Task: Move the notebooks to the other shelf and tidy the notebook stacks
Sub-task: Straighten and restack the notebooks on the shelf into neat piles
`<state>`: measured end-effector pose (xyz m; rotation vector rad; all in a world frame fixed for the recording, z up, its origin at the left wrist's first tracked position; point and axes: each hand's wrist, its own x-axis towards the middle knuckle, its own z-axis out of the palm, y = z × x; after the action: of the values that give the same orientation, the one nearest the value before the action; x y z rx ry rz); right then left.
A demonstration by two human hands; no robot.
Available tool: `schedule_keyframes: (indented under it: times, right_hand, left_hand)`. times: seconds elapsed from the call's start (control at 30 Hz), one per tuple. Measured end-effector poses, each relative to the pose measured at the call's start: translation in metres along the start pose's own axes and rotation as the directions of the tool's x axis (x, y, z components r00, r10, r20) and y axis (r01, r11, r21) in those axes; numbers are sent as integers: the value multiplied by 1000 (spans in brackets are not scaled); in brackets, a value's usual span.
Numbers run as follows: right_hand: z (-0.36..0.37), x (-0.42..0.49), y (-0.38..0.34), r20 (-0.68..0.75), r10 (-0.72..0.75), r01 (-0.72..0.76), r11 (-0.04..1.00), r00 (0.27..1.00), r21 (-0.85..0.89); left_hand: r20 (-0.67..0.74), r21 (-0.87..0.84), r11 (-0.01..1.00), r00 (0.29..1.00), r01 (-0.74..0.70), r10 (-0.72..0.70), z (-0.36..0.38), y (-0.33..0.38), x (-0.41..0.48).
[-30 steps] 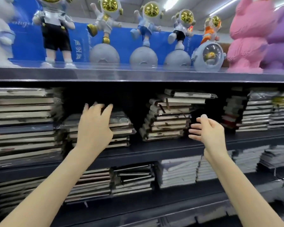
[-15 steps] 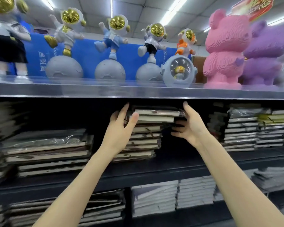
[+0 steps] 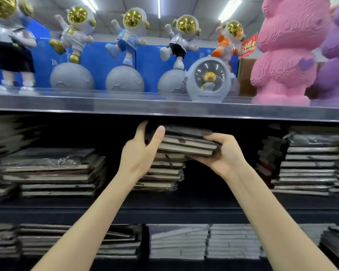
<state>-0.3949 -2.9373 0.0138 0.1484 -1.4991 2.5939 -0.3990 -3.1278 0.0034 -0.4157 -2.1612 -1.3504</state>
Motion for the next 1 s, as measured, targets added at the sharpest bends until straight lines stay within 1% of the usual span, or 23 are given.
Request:
schedule_keyframes:
  times: [0.1, 0.2, 0.3, 0.4, 0.47, 0.53, 0.67, 0.73, 0.8, 0.83, 0.87, 0.9, 0.93, 1.0]
  right_hand:
    - [-13, -9, -5, -45, -36, 36, 999, 998, 5]
    - [-29, -20, -12, -88, -61, 62, 998, 994, 5]
    - [-53, -36, -19, -93, -62, 67, 997, 994, 47]
    - [-81, -51, -27, -131, -50, 60, 995, 990, 74]
    - [-100, -59, -31, -159, -45, 58, 996, 986, 74]
    - [-118, -65, -34, -190, -44, 52, 998, 981, 39]
    - [-151, -63, -30, -267, 15, -24, 999, 963, -30]
    - [-163, -56, -20, -297, 81, -95, 995, 951, -34]
    - [-172, -46, -11, -309, 140, -162, 986, 941, -46]
    - [-175, -39, -7, -317, 153, -187, 979, 936, -82]
    - [-176, -33, -5, -323, 148, -205, 967, 935, -151]
    - [-173, -28, -5, -299, 149, -227, 943, 943, -245]
    - [-171, -21, -5, -288, 146, -245, 906, 946, -346]
    - [-169, -12, -6, -262, 128, -257, 793, 957, -553]
  left_hand:
    - [8, 56, 996, 998, -64, 64, 12, 17, -12]
    - [22, 14, 995, 995, -97, 96, 27, 30, -25]
    - [31, -27, 995, 995, -94, 95, 48, 40, -38]
    - [33, -32, 993, 993, -116, 117, 72, 54, -49]
    - [63, -53, 993, 992, -106, 109, 89, 60, -56]
    - [114, -74, 995, 991, -68, 76, 108, 58, -64]
    - [222, -96, 995, 975, 14, 8, 144, 39, -85]
    - [254, -76, 996, 967, 54, -33, 155, 26, -91]
    - [275, -35, 997, 960, 63, -51, 160, 13, -89]
    - [284, -7, 999, 958, 46, -42, 161, 7, -86]
    - [292, 22, 1000, 956, 21, -26, 161, 2, -82]
    - [297, 50, 999, 955, -5, -10, 160, -2, -78]
    - [306, 77, 997, 952, -31, 6, 160, -6, -75]
    - [333, 129, 989, 943, -72, 25, 160, -12, -72]
